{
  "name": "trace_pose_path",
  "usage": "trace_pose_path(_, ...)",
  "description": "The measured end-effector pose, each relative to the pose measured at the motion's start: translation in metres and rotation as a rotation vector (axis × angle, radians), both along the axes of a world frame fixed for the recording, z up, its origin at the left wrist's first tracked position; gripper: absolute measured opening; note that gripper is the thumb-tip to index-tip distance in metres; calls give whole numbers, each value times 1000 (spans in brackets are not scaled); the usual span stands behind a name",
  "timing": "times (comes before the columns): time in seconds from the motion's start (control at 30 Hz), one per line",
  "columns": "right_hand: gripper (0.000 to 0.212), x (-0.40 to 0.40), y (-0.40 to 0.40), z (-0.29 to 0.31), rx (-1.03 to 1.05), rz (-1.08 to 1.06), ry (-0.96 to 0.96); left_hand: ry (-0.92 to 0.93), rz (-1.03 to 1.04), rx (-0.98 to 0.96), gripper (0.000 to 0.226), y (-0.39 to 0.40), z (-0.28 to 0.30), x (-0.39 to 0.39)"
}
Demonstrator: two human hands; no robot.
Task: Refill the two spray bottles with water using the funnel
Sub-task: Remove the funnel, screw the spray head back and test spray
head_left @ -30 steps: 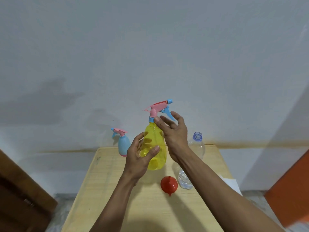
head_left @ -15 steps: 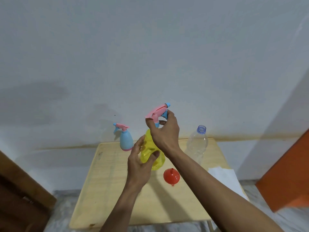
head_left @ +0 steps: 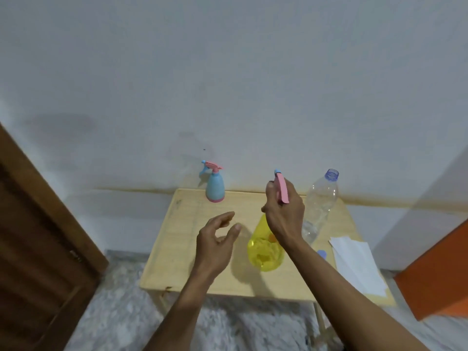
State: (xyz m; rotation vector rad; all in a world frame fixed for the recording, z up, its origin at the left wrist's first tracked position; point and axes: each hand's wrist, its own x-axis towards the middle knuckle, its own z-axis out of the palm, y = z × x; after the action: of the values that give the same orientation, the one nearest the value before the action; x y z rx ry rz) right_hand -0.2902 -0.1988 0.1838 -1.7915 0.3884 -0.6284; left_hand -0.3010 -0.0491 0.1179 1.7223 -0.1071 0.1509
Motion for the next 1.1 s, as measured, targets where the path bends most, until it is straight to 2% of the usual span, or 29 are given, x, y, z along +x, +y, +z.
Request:
trace_pose_path(0.03,10,-10,-2,2,36,-3,9,1,40,19,31,7,2,-3)
trace_pose_path(0.17,26,-54,-16,-1,148,-37,87,22,155,85,25,26,6,-28)
trace_pose_path(0.33,26,-125,-23,-28,220,17,202,69,125,251,30,41,-2,-81)
trace_pose_path(0.43,24,-169,-23,-58,173,23,254,102,100,351,31,46,-16,-119)
trace_pose_path(0.57,35,-219,-17,-90,98,68,341,115,20,525,39,50,-28,-174)
trace_pose_path(0.67,37,-241,-11,-107,-14,112,361,91,-18,610,35,54,-25,-199)
trace_pose_path(0.8,43,-250,-1,-107,-143,162,406,107,-46,748,39,61,-17,-202)
trace_pose_path(1.1,48,-230,32,-75,-162,145,481,266,-160,1017,55,87,-3,-172)
